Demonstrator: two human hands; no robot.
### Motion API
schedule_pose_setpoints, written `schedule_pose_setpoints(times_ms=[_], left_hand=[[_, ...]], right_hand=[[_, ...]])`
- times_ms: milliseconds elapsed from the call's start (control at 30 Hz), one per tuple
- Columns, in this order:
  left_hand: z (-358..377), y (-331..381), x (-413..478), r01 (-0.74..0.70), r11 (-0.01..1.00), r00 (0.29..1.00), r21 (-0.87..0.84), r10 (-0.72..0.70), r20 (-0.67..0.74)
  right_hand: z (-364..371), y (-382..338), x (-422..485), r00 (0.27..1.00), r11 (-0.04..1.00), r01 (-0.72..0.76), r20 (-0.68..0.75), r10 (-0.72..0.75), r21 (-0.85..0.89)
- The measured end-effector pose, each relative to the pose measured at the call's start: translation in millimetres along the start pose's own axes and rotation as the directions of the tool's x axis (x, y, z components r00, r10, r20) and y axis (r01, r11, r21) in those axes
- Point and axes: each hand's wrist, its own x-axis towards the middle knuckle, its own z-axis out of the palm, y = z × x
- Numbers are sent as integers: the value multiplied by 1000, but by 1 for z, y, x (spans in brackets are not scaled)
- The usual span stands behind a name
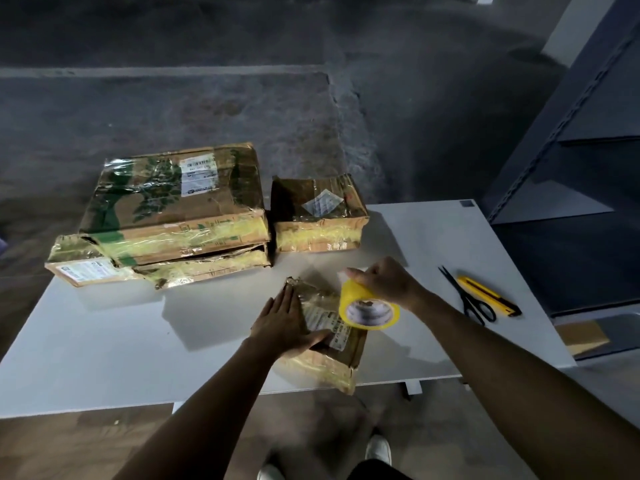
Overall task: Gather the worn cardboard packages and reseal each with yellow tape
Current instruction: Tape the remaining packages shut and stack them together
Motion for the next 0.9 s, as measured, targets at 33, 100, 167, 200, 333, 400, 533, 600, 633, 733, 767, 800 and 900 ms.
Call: schedule_pose_setpoints(times_ms=[33,100,167,200,333,400,533,600,633,733,767,800,900], left_hand=[[-1,1,0,3,1000,1000,3,-3,19],[-3,5,-1,11,1000,999,21,-12,41],[-7,14,-5,1,999,999,40,-3,47],[-10,21,-8,-24,998,999,59,21,49],[-12,56,-18,-153,987,979,41,146,144],[-12,70,-23,-223,974,953,-37,226,200],[2,81,-22,-190,980,969,-51,196,151],[13,83,-18,-132,991,984,-29,135,113],[15,83,-17,-108,994,989,-26,110,95],[9,74,-11,-61,997,998,-40,61,-3],[4,68,-8,-42,998,999,-47,41,-15],[-1,62,-6,-20,999,1000,-45,20,-8],[-4,52,-3,7,999,1000,-35,-6,6]], right_hand=[[-6,4,-1,999,999,-18,27,19,-30],[-12,15,-6,995,998,-56,80,56,-4],[-10,25,-13,995,995,-69,82,63,71],[-8,31,-16,996,990,-76,62,69,116],[1,34,-22,997,980,-59,-41,69,191],[7,32,-23,993,967,-91,-57,108,239],[18,39,-23,966,902,-185,-98,240,391],[19,38,-21,944,859,-236,-103,314,454],[18,36,-20,935,846,-254,-103,338,469],[15,26,-14,940,831,-239,-95,328,502],[16,24,-14,952,833,-226,-68,299,505],[20,22,-14,962,836,-216,-39,272,505],[35,25,-14,964,832,-235,8,267,503]])
